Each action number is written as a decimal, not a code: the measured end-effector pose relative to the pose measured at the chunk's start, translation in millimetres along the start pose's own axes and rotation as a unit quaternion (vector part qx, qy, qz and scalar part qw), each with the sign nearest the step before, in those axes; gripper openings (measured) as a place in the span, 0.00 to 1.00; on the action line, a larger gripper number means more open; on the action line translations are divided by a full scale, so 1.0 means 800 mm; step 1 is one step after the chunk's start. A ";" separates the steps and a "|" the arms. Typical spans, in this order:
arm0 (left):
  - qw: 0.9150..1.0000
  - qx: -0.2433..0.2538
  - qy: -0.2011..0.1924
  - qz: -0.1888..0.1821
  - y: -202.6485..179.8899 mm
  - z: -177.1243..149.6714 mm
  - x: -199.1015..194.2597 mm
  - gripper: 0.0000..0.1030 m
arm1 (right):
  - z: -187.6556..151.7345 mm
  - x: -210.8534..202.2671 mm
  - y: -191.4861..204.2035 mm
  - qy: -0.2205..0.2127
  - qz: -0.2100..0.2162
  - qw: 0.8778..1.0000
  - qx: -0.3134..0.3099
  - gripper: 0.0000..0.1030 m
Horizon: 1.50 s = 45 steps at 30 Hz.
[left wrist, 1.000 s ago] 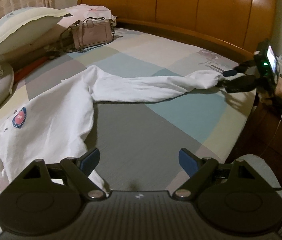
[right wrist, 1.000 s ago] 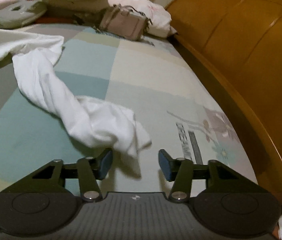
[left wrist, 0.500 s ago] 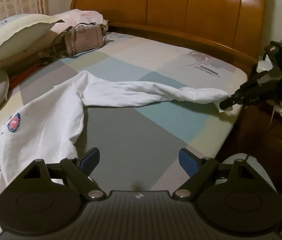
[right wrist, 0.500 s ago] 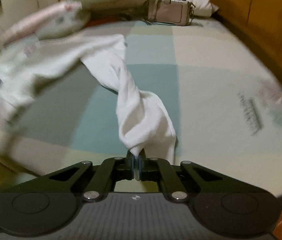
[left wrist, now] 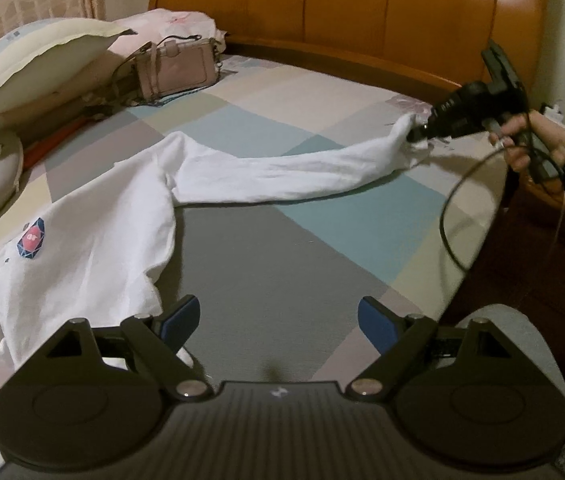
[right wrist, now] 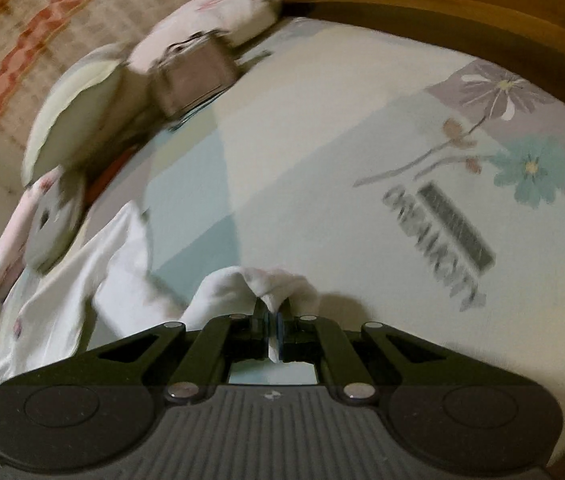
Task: Fold clothes
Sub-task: 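Stretch the sleeve straight out with the right gripper, then release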
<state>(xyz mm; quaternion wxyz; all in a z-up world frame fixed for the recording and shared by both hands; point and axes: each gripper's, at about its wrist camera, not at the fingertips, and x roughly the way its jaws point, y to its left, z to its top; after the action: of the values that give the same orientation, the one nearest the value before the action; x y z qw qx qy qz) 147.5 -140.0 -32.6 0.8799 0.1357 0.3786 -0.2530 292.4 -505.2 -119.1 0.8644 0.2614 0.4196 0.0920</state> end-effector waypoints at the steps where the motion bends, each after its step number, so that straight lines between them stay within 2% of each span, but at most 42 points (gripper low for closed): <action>1: 1.000 -0.001 0.003 0.002 0.001 0.001 0.003 0.84 | 0.009 0.008 -0.003 -0.001 -0.007 1.000 0.001 0.05; 5: 1.000 -0.005 0.014 0.009 0.003 0.005 0.017 0.84 | 0.043 0.024 -0.016 -0.024 -0.051 0.998 0.017 0.07; 6: 1.000 -0.005 0.016 0.010 0.003 0.005 0.020 0.84 | 0.047 0.025 -0.019 -0.032 -0.063 0.997 0.028 0.14; 11: 1.000 -0.003 0.017 0.005 0.002 0.004 0.023 0.84 | 0.040 0.007 -0.032 -0.067 -0.048 0.995 0.056 0.22; 14: 1.000 -0.002 0.014 0.000 0.003 0.003 0.023 0.84 | 0.019 0.000 -0.029 -0.069 -0.064 0.995 0.032 0.39; 15: 1.000 -0.002 0.014 -0.002 0.003 0.003 0.023 0.84 | 0.011 -0.002 -0.028 -0.070 -0.070 0.995 0.024 0.50; 17: 1.000 -0.003 0.014 -0.004 0.002 0.002 0.023 0.84 | -0.003 -0.006 -0.026 -0.071 -0.081 0.994 0.007 0.57; 21: 1.000 -0.002 0.014 -0.007 -0.003 0.000 0.022 0.84 | -0.028 0.002 -0.014 -0.076 -0.110 0.990 -0.037 0.57; 25: 1.000 -0.001 0.014 -0.001 -0.005 -0.002 0.016 0.84 | -0.033 0.016 0.017 -0.071 -0.145 0.983 -0.091 0.26; 27: 1.000 -0.001 0.013 0.004 -0.004 -0.003 0.014 0.84 | -0.030 0.006 0.021 -0.063 -0.149 0.982 -0.099 0.06; 32: 1.000 -0.006 0.014 0.008 0.003 -0.004 0.015 0.84 | -0.029 -0.041 0.004 -0.052 -0.166 0.980 -0.097 0.06; 35: 1.000 -0.005 0.012 0.004 0.004 -0.005 0.016 0.84 | -0.034 -0.069 -0.013 -0.045 -0.181 0.980 -0.072 0.06; 39: 1.000 -0.004 0.006 -0.004 0.007 -0.007 0.013 0.84 | -0.039 -0.088 -0.030 -0.008 -0.191 0.981 -0.034 0.08; 42: 1.000 -0.005 0.002 -0.004 0.011 -0.009 0.012 0.84 | -0.040 -0.093 -0.016 -0.004 -0.208 0.976 -0.058 0.12; 45: 1.000 -0.011 0.002 -0.003 0.019 -0.011 0.012 0.84 | -0.032 -0.094 0.017 -0.019 -0.192 0.978 -0.084 0.14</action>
<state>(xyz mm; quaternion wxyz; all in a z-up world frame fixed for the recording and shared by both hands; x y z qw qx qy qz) 156.4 -127.3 -44.9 0.8801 0.1250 0.3831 -0.2510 226.0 -513.0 -73.9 0.8927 0.1044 0.4359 -0.0460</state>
